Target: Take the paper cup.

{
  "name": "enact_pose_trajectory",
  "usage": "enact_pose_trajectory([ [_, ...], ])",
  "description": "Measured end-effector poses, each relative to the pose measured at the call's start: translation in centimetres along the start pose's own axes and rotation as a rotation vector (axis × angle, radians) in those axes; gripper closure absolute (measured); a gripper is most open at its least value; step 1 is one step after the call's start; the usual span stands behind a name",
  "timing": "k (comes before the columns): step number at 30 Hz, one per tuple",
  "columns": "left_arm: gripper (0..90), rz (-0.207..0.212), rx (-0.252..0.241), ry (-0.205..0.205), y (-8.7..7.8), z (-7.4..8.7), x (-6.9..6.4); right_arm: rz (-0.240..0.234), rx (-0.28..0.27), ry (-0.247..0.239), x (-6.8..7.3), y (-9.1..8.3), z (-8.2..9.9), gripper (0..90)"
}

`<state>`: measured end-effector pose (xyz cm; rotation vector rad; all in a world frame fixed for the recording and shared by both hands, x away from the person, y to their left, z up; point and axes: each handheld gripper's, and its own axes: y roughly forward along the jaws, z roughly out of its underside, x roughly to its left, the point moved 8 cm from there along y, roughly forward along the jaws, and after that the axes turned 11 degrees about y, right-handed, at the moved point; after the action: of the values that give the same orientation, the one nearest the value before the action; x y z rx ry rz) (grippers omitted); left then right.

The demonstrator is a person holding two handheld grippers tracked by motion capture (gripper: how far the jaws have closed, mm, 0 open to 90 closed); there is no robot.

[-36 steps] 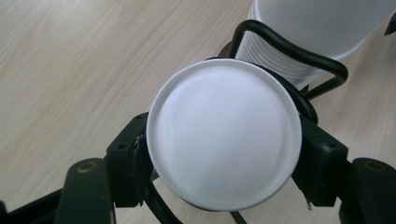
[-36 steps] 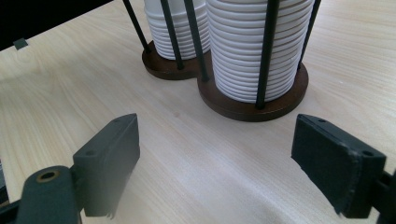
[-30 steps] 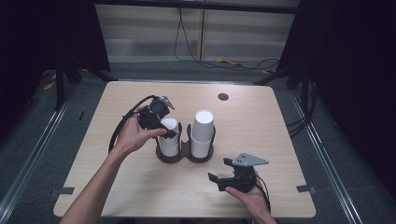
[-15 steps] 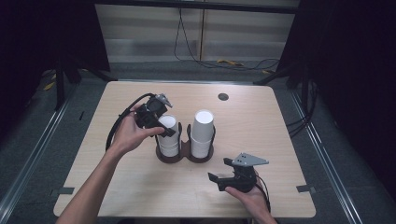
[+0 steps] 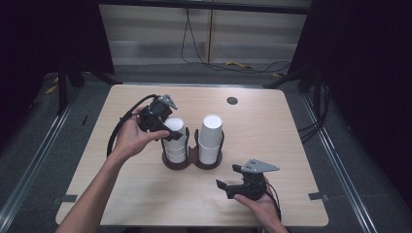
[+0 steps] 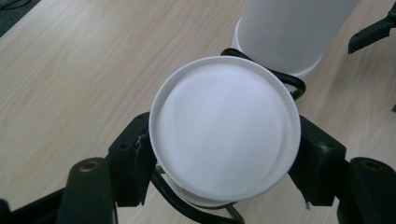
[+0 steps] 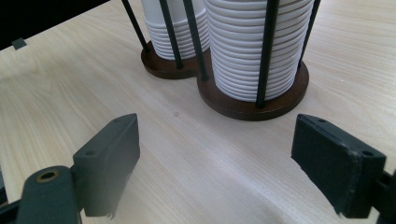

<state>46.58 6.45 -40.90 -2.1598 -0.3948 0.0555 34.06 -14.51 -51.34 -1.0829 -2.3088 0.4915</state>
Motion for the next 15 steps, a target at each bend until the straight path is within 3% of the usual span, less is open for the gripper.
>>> enact_pose_trajectory([
  [15, 32.2, 0.002, -0.019, 0.012, -1.05, -0.53, -0.09, 0.002, 0.001, 0.002, 0.04, 0.02, 0.01, 15.5],
])
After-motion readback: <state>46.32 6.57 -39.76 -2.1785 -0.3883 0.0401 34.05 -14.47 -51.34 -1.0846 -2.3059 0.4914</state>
